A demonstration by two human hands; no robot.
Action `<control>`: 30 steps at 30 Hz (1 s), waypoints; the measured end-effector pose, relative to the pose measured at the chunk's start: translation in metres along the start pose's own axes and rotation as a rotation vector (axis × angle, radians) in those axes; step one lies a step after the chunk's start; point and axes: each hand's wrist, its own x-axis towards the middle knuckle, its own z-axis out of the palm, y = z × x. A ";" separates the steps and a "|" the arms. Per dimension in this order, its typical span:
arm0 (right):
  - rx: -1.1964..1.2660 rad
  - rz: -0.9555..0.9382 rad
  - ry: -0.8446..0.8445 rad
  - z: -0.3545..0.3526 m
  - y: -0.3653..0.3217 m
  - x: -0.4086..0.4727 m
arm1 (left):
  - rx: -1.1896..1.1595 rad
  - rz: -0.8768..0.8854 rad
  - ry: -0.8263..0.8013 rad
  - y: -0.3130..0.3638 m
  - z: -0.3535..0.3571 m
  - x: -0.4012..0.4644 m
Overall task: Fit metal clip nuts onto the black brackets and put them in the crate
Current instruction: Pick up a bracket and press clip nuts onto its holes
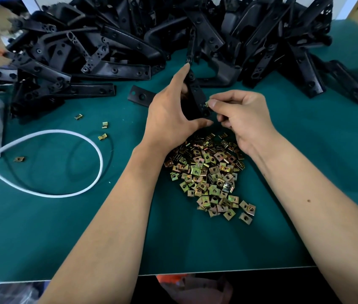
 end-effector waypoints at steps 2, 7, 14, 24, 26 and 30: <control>-0.015 0.002 -0.031 -0.002 0.000 0.001 | 0.008 0.004 -0.002 0.002 0.000 -0.001; -0.002 0.030 -0.075 -0.006 -0.001 0.004 | 0.029 0.009 -0.007 0.005 0.000 -0.001; -0.038 0.120 -0.052 -0.008 -0.002 0.008 | 0.057 0.010 0.029 0.009 -0.001 0.000; -0.214 -0.076 -0.141 -0.010 -0.004 0.004 | 0.109 0.035 0.014 0.014 -0.003 -0.002; -0.288 -0.133 -0.134 -0.010 -0.002 0.005 | 0.113 0.038 -0.003 0.012 -0.003 -0.001; -0.392 -0.148 -0.215 -0.019 -0.006 0.008 | 0.105 -0.016 0.019 0.008 -0.002 0.002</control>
